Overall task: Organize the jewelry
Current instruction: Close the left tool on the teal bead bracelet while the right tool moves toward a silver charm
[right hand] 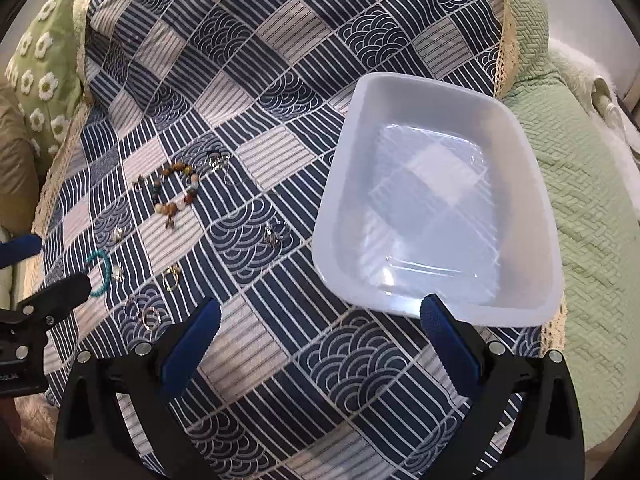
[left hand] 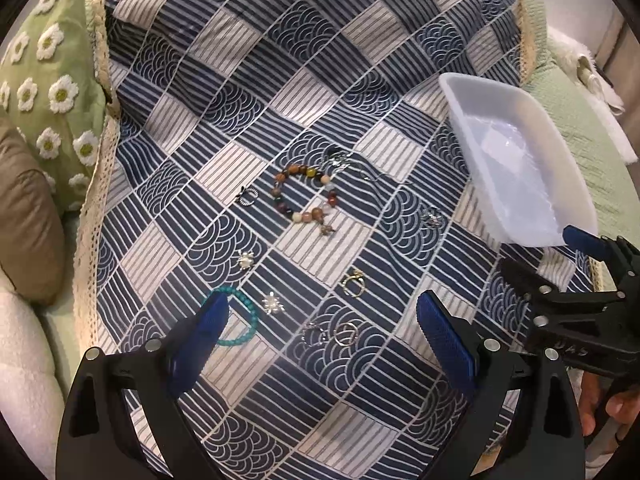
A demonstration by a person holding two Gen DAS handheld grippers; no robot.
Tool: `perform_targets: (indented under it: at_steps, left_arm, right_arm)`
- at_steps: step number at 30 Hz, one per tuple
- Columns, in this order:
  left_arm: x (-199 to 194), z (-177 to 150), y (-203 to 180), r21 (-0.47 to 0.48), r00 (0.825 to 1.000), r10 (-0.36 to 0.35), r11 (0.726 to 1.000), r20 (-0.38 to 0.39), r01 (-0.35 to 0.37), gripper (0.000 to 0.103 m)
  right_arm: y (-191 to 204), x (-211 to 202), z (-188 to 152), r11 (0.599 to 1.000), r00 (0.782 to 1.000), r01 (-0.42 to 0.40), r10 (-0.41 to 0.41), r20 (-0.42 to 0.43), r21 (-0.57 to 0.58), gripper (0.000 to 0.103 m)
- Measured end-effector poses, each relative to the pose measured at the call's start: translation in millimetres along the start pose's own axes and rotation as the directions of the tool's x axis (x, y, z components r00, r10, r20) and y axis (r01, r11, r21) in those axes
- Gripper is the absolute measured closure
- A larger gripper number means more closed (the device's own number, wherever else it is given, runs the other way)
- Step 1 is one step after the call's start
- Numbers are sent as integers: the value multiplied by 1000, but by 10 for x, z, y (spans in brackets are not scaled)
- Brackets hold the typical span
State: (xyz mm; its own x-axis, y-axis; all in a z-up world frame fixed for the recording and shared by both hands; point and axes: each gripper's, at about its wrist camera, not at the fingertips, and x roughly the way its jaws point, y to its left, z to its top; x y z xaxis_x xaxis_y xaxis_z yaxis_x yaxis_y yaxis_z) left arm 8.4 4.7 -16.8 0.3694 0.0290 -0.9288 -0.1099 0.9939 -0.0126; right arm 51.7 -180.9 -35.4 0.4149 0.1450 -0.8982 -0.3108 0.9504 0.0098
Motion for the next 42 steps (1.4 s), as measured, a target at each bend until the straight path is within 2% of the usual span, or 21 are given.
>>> perform_targets:
  at_steps: [2,4,7,9,10,13,15,17,18,20,23,25,27,30,31,33,35,37,42]
  left_arm:
    - [74,25,94,-24,1000,-5,1000,-9,5,12]
    - [183,41,247,-63,999,25,998,-38,-28,12]
    - [328,36,518,-122,991,112,985,-71,-120,12]
    - [381,10,645,-148,986,146,977,-79,-156,12]
    - [428,-2,722,-169,985,144,973,-91,-158,12]
    - [531,-43,861,-208,985,131,966,-116,-153,12]
    - [605,-62,901,-218,981,136,962,-136,-164,13]
    - [696,-86,950,-230,976,149,956,-162,-184,13]
    - [734,-93,971,-237,973,156,952,-172,-195,13]
    - [773,-98,1002,-252,972,161,946,-173,-202,14]
    - [829,-96,1026,-252,965,194,939,-177,-235,14]
    - [906,-110,1055,-243,951,236,929,-199,-281,14]
    - [999,-124,1106,-256,948,231,924,-219,-284,14]
    - [1086,-147,1152,-283,951,204,921,-234,-267,14]
    - [1112,-157,1169,-291,949,203,918,-242,-271,15]
    - [1142,-161,1202,-318,959,165,918,-231,-235,25]
    - [1146,-156,1219,-338,963,153,914,-223,-224,28]
    - [1174,-155,1234,-336,962,157,914,-221,-227,30]
    - [1186,-148,1172,-321,968,146,924,-206,-208,45]
  right_arm:
    - [-30,22,25,998,998,-54,53,28,21,5]
    - [-16,52,45,997,996,-77,76,49,17,5]
    - [92,103,101,999,997,-45,47,54,-25,5]
    - [163,140,160,997,998,-65,65,23,-37,5]
    - [217,177,202,993,994,-111,112,2,-43,5]
    - [312,239,287,982,984,-177,177,-9,-57,5]
    - [387,303,324,979,982,-189,188,-13,-73,5]
    - [462,443,348,977,981,-187,182,-60,-100,6]
    - [477,483,345,976,980,-191,184,-76,-106,8]
    - [528,628,360,974,976,-194,180,-126,-116,27]
    - [610,800,371,974,977,-168,145,-154,-153,30]
    - [652,886,373,975,983,-129,102,-152,-183,33]
    - [707,937,398,971,987,-105,75,-144,-215,36]
    - [764,1022,435,967,988,-77,42,-146,-244,46]
    - [779,1020,435,963,989,-72,35,-143,-259,53]
    - [809,1036,434,958,985,-106,64,-160,-268,70]
    - [811,1076,440,958,982,-115,69,-175,-264,71]
    - [803,1137,435,960,984,-76,28,-178,-270,71]
    - [721,1236,456,966,977,-88,37,-208,-243,72]
